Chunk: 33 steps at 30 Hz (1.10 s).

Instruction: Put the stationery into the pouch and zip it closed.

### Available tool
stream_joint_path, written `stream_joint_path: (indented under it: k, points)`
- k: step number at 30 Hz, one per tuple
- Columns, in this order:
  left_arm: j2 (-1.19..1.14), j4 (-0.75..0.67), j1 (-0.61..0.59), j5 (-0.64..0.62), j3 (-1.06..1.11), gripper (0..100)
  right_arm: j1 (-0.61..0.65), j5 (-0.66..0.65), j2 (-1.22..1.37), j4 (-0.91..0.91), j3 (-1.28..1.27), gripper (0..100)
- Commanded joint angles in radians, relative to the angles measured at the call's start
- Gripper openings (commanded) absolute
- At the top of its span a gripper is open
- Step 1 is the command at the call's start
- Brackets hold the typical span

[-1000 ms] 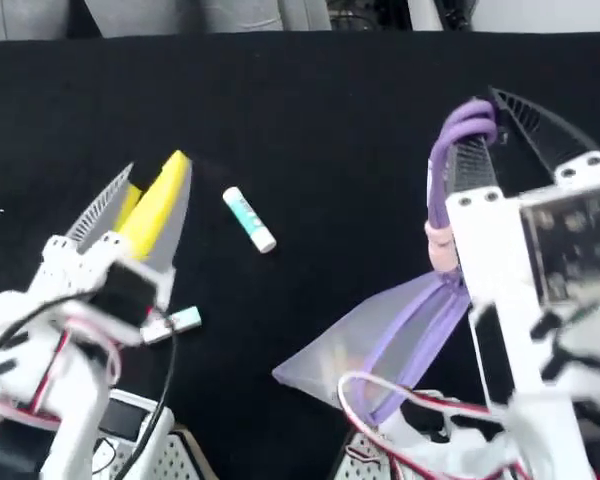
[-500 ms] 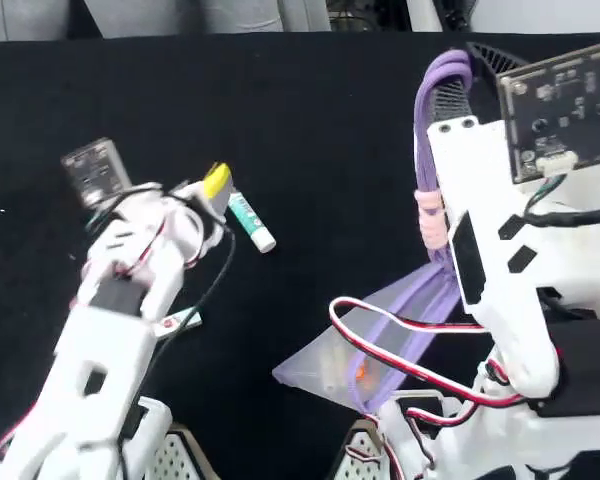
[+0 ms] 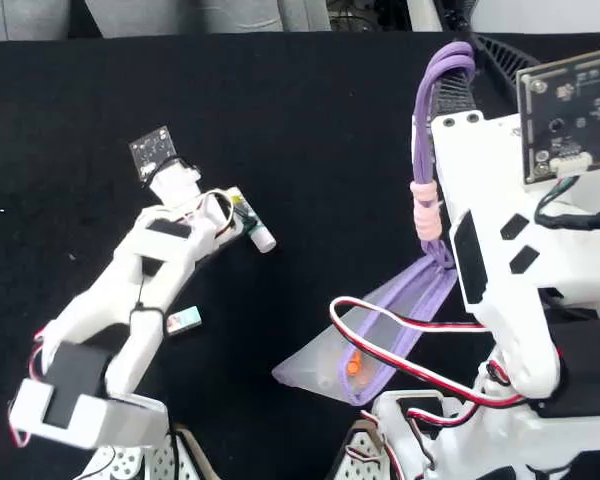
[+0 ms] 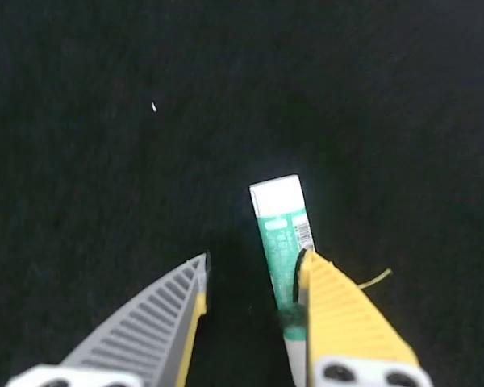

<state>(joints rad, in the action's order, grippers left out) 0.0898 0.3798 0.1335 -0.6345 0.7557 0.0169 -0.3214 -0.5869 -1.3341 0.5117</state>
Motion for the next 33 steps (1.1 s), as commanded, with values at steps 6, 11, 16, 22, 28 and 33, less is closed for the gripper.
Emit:
stream_joint_path:
  k: [6, 11, 16, 22, 28, 33]
  points:
    - [-0.092, -0.020, 0.056, -0.020, -0.160, 19, -0.008, 0.008, -0.018, 0.026, -0.004, 1.2]
    - [-0.157, -0.021, 0.104, -0.020, -0.203, 19, -0.008, 0.006, -0.018, 0.025, -0.004, 1.2]
    - [-0.253, -0.018, 0.096, -0.020, -0.257, 19, -0.008, 0.006, -0.018, 0.025, -0.004, 1.2]
    - [-0.290, 0.043, 0.096, -0.020, -0.309, 19, -0.008, 0.003, -0.019, 0.023, -0.004, 1.2]
    - [-0.284, 0.098, 0.096, -0.020, -0.332, 18, -0.008, 0.005, -0.019, 0.023, -0.004, 1.2]
    - [-0.282, 0.098, 0.096, -0.015, -0.340, 2, -0.008, 0.006, -0.018, 0.023, -0.004, 1.2]
